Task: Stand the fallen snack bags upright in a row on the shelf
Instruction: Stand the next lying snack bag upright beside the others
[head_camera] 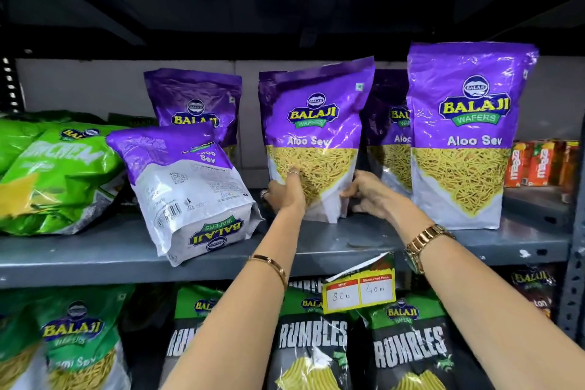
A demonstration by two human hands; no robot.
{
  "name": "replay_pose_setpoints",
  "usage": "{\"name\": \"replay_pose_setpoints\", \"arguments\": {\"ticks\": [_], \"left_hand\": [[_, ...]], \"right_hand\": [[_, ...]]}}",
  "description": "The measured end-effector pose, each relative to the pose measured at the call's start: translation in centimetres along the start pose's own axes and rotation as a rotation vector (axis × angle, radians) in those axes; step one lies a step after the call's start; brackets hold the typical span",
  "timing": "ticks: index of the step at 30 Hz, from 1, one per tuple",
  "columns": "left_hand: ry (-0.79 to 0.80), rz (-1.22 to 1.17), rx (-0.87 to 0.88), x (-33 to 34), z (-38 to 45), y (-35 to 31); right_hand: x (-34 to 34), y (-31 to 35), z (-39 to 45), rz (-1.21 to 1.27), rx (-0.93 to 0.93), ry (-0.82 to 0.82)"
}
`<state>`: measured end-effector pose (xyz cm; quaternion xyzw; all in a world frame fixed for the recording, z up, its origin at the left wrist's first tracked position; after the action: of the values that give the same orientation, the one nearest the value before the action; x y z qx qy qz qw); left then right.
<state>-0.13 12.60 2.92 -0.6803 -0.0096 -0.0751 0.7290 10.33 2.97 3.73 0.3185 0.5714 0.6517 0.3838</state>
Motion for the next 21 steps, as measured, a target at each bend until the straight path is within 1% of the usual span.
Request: {"name": "replay_pose_setpoints", "arguments": {"ticks": [2,5,9,13,17,21], "left_hand": [[-0.03,-0.004,0.003,0.0,-0.1,0.0],[-0.052,-0.012,0.013,0.2,0.1,0.2],[-0.011,-0.022,0.006,0.4,0.2,0.5],[0.007,0.091,0.054,0.6,0.5,1.0],[0.011,0.248,0.103,0.4,0.4,1.5],[0.063,0.338,0.123,-0.3,0.0,1.9]], "right_hand": [[0.3,-0.2,0.9,-0.041,-0.013,-0.007],[0.8,-1.0,1.5,-0.092,-0.025,0.028],[1.0,-1.8,1.8,-0.133,-0.037,0.081],[1.1,-2.0,1.4,-0.127,-0.035,0.115],[0.8,-1.9,0.5,-0.175,-0.073,0.132],[0.2,-1.8,-0.2,-0.211,-0.057,0.125]]}}
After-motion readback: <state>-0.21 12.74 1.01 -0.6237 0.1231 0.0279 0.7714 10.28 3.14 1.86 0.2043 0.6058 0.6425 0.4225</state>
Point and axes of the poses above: each hand's wrist, its own z-axis towards the middle knuckle, its own x-axis out of the palm, y = z × x, the point moved 1 cm from there along z, towards the middle knuckle, and after that the axes turned 14 degrees about -y, right-handed, at the moved point
